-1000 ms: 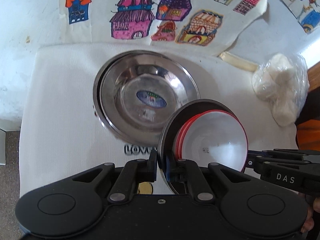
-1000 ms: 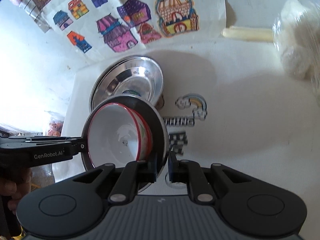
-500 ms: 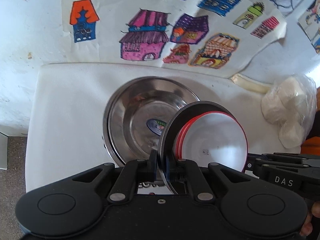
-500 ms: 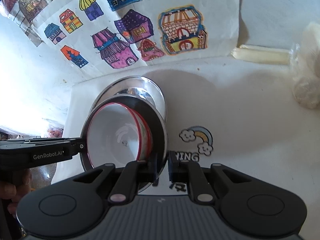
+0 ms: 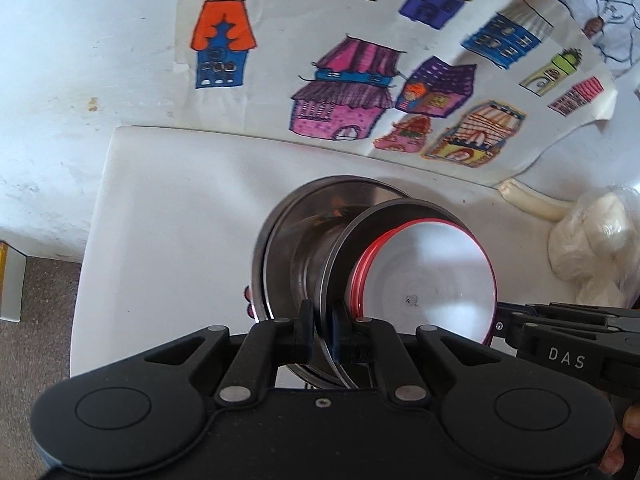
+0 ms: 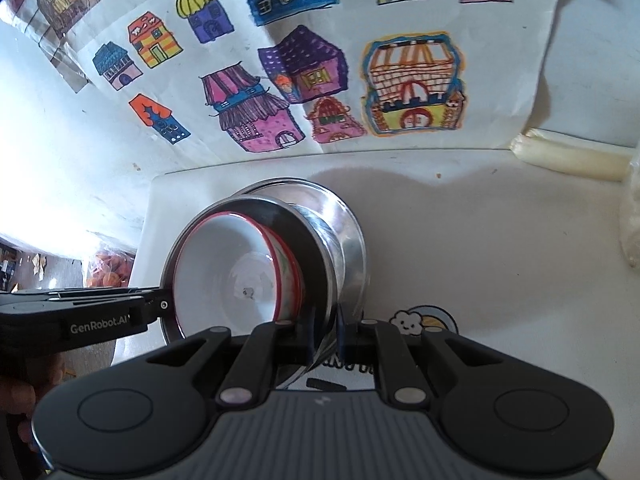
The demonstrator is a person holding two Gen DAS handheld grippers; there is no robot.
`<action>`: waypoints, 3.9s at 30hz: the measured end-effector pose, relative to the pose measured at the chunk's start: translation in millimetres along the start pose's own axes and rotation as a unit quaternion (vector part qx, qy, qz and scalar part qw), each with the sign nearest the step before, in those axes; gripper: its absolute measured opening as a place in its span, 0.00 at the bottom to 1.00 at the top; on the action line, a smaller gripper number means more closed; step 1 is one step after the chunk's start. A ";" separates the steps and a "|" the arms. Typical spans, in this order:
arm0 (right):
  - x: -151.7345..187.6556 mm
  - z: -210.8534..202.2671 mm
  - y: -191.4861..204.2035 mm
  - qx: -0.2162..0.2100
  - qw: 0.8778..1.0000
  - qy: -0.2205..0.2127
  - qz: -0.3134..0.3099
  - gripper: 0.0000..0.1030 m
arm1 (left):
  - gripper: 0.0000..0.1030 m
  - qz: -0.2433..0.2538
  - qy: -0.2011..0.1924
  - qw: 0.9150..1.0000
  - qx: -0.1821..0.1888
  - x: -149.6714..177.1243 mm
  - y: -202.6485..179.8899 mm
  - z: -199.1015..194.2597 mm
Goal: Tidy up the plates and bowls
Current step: 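Lift the nested bowls with both grippers and lower them onto the plate stack, then open the left gripper while the right gripper opens, releasing the nested bowls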
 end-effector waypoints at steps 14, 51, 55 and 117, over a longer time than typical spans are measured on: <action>-7.7 13.4 4.8 0.002 1.000 0.009 -0.010 0.11 | 0.07 -0.012 0.005 1.000 -0.008 -3.1 8.9 9.2; -13.3 24.1 3.5 0.018 1.000 -0.007 0.003 0.11 | 0.08 -0.036 0.015 0.999 -0.017 -12.2 11.8 18.2; -14.1 23.6 4.7 0.023 1.000 -0.013 0.002 0.11 | 0.08 -0.036 0.014 0.999 -0.017 -12.8 11.8 18.5; 11.5 -30.8 7.8 0.078 0.992 -0.095 0.015 0.96 | 0.86 -0.029 -0.038 0.993 -0.105 7.1 23.1 -19.2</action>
Point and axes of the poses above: each gripper's, at about its wrist camera, not at the fingertips, and z roughly the way its jaws point, y to its left, x to its underside, the point moved 5 cm from there along z, roughly the way its jaws point, and after that the axes turned 13 degrees about -x, right-handed, at the moved point
